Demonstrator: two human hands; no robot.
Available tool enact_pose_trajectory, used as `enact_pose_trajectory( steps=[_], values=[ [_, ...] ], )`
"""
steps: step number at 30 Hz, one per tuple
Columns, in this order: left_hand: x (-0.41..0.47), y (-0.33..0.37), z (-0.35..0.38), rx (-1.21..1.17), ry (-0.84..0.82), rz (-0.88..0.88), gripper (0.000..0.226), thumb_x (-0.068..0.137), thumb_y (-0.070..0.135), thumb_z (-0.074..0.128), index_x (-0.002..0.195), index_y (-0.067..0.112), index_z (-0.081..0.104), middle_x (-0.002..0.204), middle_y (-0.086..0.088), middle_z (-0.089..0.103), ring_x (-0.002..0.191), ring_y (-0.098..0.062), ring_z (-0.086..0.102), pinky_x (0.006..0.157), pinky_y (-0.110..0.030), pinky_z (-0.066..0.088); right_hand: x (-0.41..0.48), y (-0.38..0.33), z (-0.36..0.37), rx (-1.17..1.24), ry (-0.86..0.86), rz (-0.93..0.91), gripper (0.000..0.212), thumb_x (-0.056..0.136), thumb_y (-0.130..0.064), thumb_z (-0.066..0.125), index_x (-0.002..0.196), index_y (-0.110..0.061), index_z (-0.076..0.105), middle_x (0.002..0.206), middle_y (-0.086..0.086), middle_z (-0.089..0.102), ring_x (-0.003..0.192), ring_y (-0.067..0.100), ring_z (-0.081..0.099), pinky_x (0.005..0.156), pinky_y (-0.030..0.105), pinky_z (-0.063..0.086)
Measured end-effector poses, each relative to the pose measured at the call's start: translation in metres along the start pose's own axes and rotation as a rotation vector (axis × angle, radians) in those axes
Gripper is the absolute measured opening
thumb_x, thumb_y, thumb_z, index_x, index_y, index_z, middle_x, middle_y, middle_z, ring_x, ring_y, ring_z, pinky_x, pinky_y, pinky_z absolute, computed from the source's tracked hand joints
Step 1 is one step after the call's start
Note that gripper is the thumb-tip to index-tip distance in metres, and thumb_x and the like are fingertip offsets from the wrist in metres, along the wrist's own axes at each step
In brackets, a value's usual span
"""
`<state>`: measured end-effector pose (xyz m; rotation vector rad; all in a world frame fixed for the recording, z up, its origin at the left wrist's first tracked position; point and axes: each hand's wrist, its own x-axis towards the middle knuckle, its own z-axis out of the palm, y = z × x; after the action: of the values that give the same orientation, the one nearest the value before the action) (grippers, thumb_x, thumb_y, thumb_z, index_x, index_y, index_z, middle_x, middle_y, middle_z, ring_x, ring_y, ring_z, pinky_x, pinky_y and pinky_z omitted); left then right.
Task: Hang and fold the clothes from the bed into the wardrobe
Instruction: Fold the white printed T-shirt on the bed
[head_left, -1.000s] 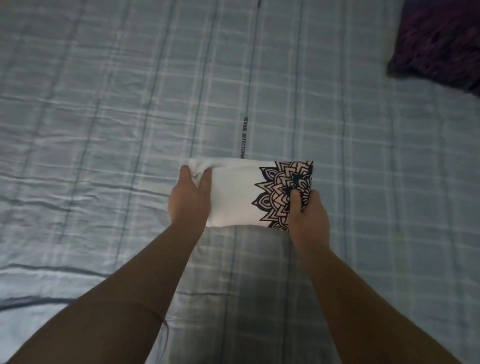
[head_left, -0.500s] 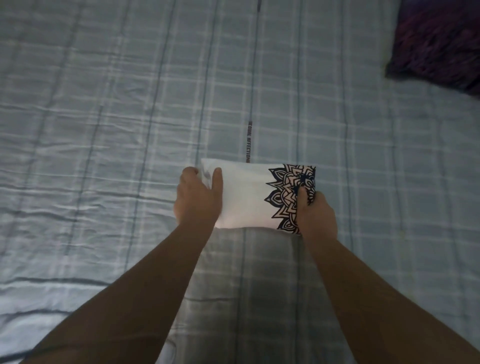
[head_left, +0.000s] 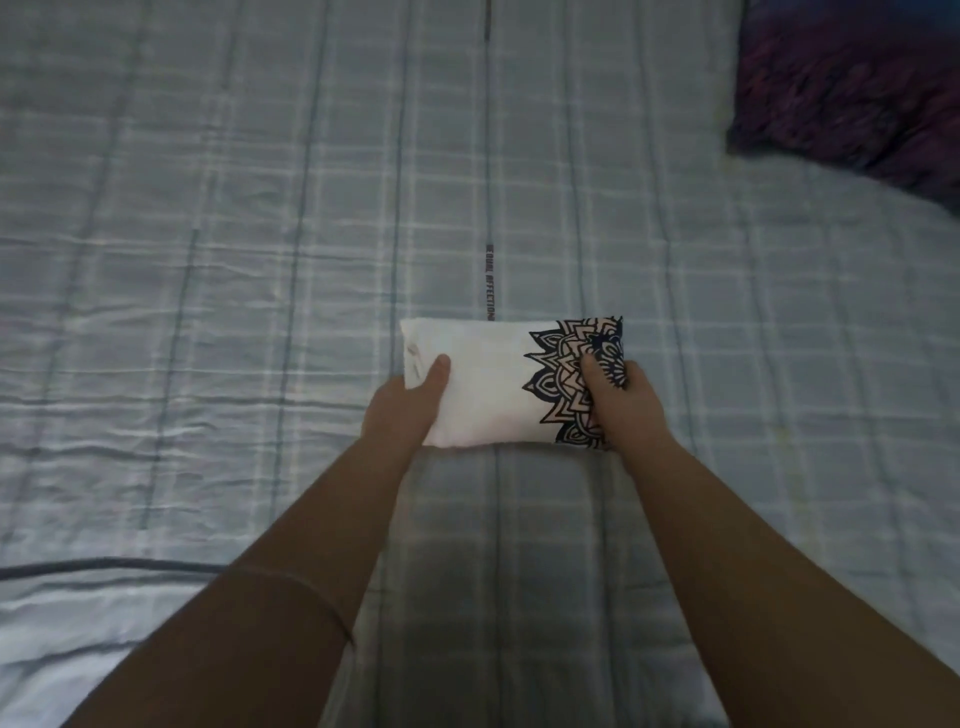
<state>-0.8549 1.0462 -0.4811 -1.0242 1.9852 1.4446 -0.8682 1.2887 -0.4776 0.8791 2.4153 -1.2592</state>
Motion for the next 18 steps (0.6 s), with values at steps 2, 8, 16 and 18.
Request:
enact_pose_trajectory(
  steps=[2,8,16,18],
  values=[
    [-0.002,-0.001,-0.006,-0.023,-0.023,0.033,0.077,0.072,0.076,0.063,0.117,0.014,0.066,0.109,-0.005,0.065,0.104,-0.029,0.065,0.097,-0.044,0.053,-0.007,0.004,-0.003,0.025,-0.008,0.002,0.038,0.09,-0.057,0.06,0.104,-0.021,0.06,0.088,-0.007,0.062,0.084,0.015,0.058,0.079,0.027,0.041],
    [-0.031,-0.044,-0.006,0.034,-0.001,0.132,0.037,0.086,0.063,0.061,0.091,0.026,0.065,0.098,0.002,0.069,0.095,-0.022,0.067,0.091,-0.041,0.055,-0.044,0.033,-0.013,0.171,-0.06,-0.035,0.029,0.096,-0.053,0.054,0.108,-0.027,0.059,0.093,-0.015,0.063,0.085,0.001,0.06,0.068,0.022,0.045],
    [-0.145,-0.089,-0.016,-0.086,0.17,0.241,0.022,0.092,0.049,0.063,0.093,0.028,0.069,0.09,0.01,0.071,0.085,-0.011,0.069,0.076,-0.035,0.057,-0.128,0.063,-0.054,0.274,-0.105,-0.111,0.039,0.096,-0.044,0.059,0.126,-0.021,0.051,0.107,-0.003,0.068,0.087,0.003,0.064,0.07,0.022,0.052],
    [-0.185,-0.089,-0.022,-0.184,0.178,0.233,0.019,0.093,0.043,0.064,0.095,0.025,0.068,0.09,0.008,0.071,0.086,-0.015,0.069,0.074,-0.035,0.058,-0.154,0.056,-0.075,0.285,-0.148,-0.167,0.026,0.097,-0.044,0.058,0.116,-0.026,0.06,0.109,-0.003,0.07,0.089,0.005,0.067,0.077,0.026,0.056]
  ],
)
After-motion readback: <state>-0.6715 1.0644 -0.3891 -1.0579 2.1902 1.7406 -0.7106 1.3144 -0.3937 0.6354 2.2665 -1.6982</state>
